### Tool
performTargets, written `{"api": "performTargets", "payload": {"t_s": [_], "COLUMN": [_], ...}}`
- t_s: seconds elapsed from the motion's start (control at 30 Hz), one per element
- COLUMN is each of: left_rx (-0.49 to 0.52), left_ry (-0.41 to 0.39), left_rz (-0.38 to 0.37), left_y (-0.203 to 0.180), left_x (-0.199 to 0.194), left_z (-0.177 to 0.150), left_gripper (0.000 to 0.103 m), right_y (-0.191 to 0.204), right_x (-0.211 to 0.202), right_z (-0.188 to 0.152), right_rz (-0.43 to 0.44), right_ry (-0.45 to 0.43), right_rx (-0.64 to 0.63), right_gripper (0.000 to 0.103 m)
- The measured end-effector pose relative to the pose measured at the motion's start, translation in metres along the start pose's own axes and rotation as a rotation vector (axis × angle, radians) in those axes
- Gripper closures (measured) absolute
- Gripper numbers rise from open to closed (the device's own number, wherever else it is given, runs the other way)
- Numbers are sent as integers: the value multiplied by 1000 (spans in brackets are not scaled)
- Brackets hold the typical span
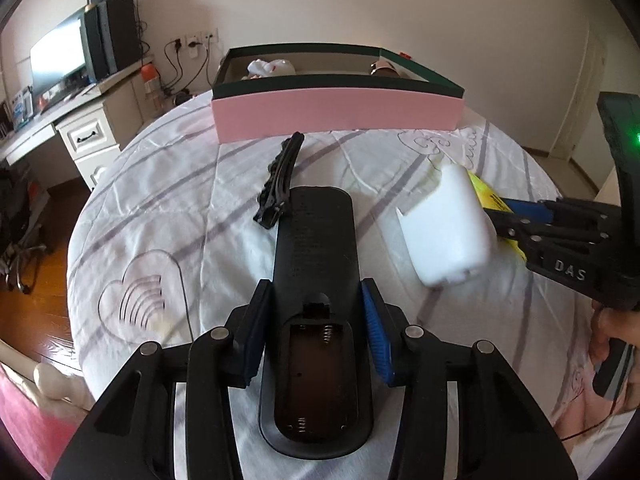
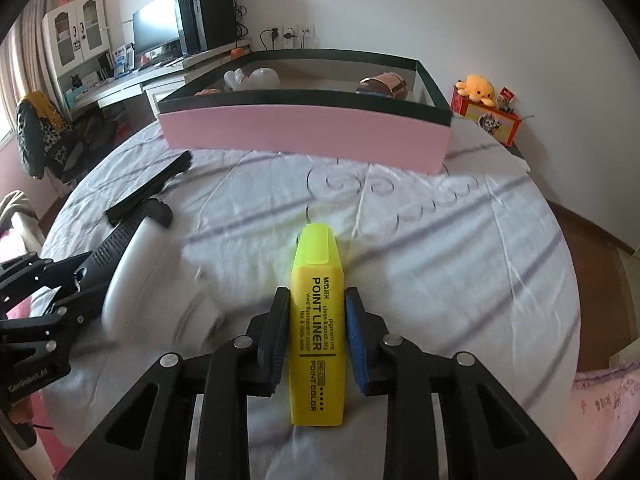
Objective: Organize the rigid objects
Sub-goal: 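Close the left tool on the black remote while the right tool holds the highlighter, then lift the remote and highlighter and carry both toward the pink box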
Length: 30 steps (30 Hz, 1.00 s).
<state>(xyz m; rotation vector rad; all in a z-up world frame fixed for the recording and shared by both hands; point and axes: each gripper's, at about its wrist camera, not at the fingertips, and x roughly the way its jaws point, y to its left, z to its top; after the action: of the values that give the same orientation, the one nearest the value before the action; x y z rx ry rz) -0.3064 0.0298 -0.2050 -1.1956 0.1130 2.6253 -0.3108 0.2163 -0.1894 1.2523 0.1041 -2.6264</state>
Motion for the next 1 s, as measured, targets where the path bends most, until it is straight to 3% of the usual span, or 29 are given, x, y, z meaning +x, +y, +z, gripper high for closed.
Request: {"api": "performTargets", "payload": {"t_s": [0.37, 0.63, 1.0], "left_rx": [31, 42, 16], "left_ry": [-31, -50, -88], "left_rz": [-8, -3, -6], "left_y": [0, -2, 5], "left_x": [8, 6, -16], "left_z": [3, 3, 1], "left_gripper": [55, 59, 59], "right_y": [3, 8, 6], "right_x": [9, 6, -18], "right_z": [5, 2, -4], "right_rz": [-25, -54, 38], "right_ry": [-23, -40, -94], "right_rx": [-5, -32, 37], "right_gripper": [76, 76, 76]}}
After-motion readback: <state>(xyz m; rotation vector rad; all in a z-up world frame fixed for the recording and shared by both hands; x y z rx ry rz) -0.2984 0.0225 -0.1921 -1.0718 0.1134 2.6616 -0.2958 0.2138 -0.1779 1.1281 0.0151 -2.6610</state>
